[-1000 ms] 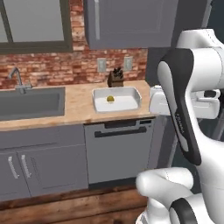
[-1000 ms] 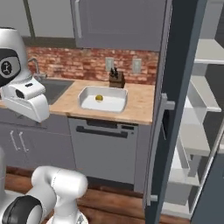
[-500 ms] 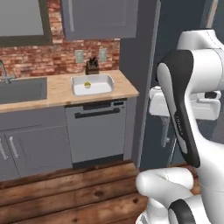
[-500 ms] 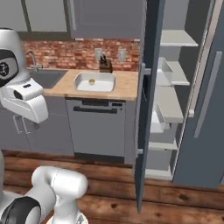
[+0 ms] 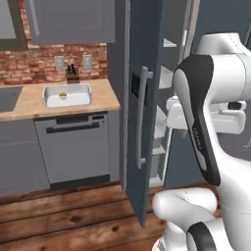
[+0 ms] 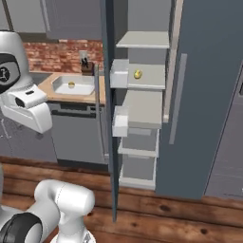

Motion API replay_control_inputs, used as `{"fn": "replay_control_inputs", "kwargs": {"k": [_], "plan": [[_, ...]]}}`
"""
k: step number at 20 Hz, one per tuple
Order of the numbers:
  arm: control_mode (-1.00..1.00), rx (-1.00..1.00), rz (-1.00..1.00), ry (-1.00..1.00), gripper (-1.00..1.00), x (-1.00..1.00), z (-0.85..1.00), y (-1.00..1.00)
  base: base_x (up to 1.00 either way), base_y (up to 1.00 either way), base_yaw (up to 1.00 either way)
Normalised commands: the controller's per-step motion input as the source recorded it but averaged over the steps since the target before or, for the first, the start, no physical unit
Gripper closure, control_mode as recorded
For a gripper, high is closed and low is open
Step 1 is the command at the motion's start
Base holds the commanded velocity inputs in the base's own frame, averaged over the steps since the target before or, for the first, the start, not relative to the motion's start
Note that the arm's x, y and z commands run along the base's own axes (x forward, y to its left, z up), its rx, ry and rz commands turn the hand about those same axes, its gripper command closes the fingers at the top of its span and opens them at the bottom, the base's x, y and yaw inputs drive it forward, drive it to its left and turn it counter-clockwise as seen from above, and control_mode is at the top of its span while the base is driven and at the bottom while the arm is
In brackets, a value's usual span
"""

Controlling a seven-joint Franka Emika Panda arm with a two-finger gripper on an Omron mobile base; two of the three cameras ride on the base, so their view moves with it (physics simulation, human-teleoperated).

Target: Take the lemon and potato out of the freezer and place them in the tupperware container on the counter. Then put the tupperware containing the vegetables back in the freezer.

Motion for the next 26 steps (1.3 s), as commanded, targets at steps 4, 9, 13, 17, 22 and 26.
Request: {"fn": "replay_control_inputs", "kwargs": {"k": [4, 9, 13, 17, 22, 26], "plan": [[1.00, 0.00, 0.00, 0.00, -1.00, 0.00, 0.00, 0.00, 0.00, -1.00, 0.26], [1.00, 0.00, 0.00, 0.00, -1.00, 0.00, 0.00, 0.00, 0.04, -0.99, 0.27], [1.00, 0.00, 0.00, 0.00, -1.00, 0.00, 0.00, 0.00, 0.43, -0.77, 0.18], [1.00, 0.00, 0.00, 0.00, -1.00, 0.00, 0.00, 0.00, 0.82, -0.36, 0.02], [1.00, 0.00, 0.00, 0.00, -1.00, 0.00, 0.00, 0.00, 0.92, -0.14, 0.00], [1.00, 0.00, 0.00, 0.00, -1.00, 0.00, 0.00, 0.00, 0.79, -0.19, 0.00]]}}
